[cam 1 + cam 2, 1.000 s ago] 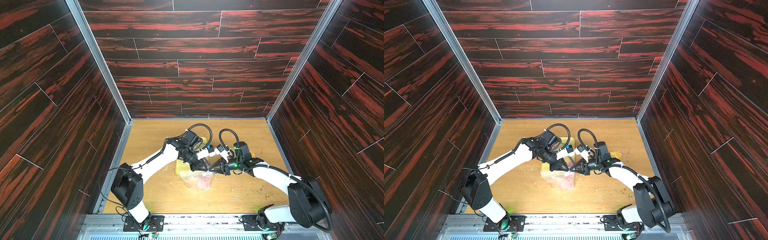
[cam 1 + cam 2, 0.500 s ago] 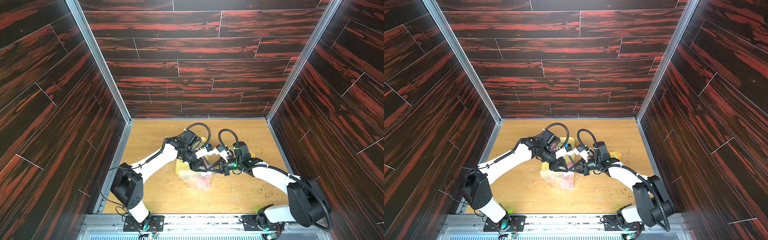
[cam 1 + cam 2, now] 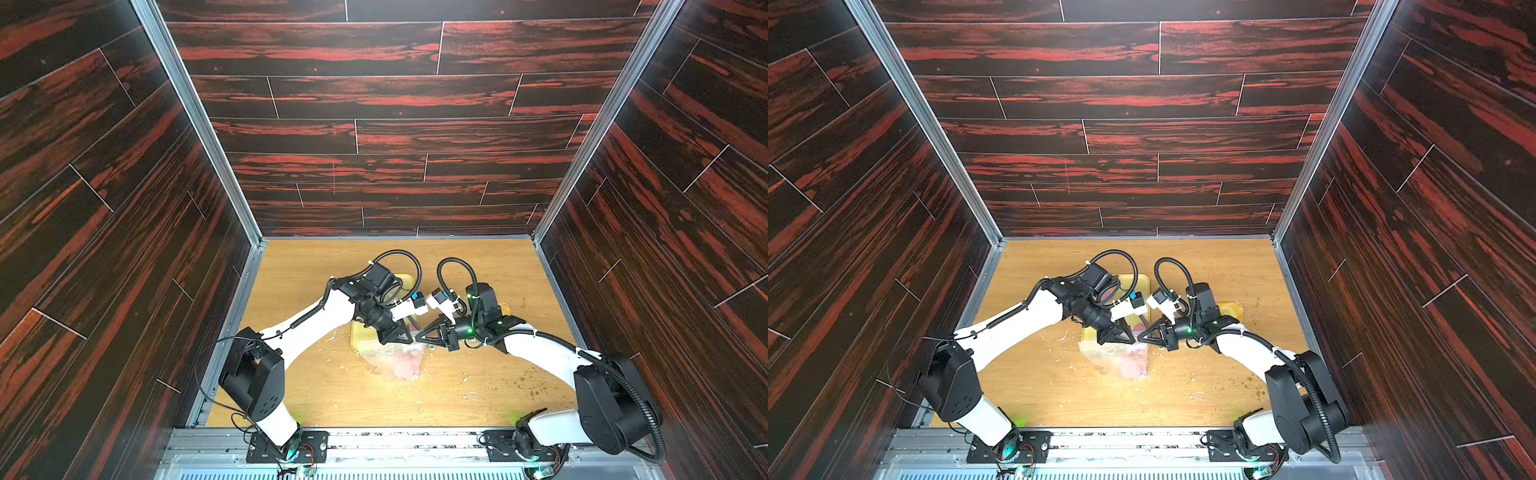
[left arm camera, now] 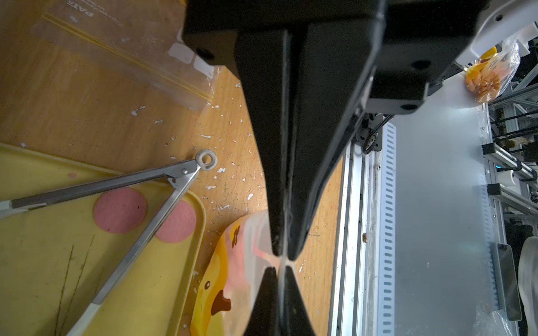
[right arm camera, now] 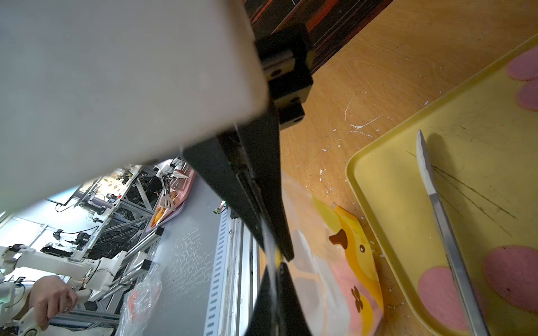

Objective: Put the cookies into a resealable bag to prevent moisture
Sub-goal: Close the ziploc bag at the center of the board.

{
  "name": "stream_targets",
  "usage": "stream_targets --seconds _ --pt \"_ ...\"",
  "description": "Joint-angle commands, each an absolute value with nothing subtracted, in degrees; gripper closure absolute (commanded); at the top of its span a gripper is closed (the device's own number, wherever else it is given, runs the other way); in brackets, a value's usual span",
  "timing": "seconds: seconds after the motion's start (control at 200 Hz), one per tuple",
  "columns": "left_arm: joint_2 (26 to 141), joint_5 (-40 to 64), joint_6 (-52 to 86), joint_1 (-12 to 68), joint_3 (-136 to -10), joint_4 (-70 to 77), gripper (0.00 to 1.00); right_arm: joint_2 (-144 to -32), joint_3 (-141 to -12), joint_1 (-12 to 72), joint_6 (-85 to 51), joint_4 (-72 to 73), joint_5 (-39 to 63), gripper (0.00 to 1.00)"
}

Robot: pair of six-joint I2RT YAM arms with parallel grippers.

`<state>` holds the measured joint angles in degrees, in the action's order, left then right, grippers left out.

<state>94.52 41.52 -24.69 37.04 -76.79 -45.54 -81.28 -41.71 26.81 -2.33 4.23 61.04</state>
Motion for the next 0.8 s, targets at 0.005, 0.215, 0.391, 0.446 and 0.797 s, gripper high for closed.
stream_targets --seconds 0.005,0.215,0.391,0.446,0.797 --pt "91.62 39.7 -25.88 36.11 -76.75 -48.97 0.81 -81.9 -41.84 26.3 -0.64 1.42 61.48 1.0" --pt "90.13 38.41 -26.34 34.9 -76.79 -51.62 1.0 -81.48 -41.75 25.41 -0.31 0.59 61.43 1.0" --pt "89.55 36.74 -26.88 34.45 -76.29 -54.53 0.82 -81.38 -41.49 24.98 -0.18 0.54 61.43 1.0" --pt "89.07 36.36 -27.03 34.28 -76.16 -55.13 0.82 -81.1 -41.31 24.81 -0.18 0.65 61.4 1.0" --pt "86.93 33.05 -27.25 33.17 -75.3 -58.09 1.0 -80.03 -40.25 23.7 -0.18 0.69 61.86 1.0"
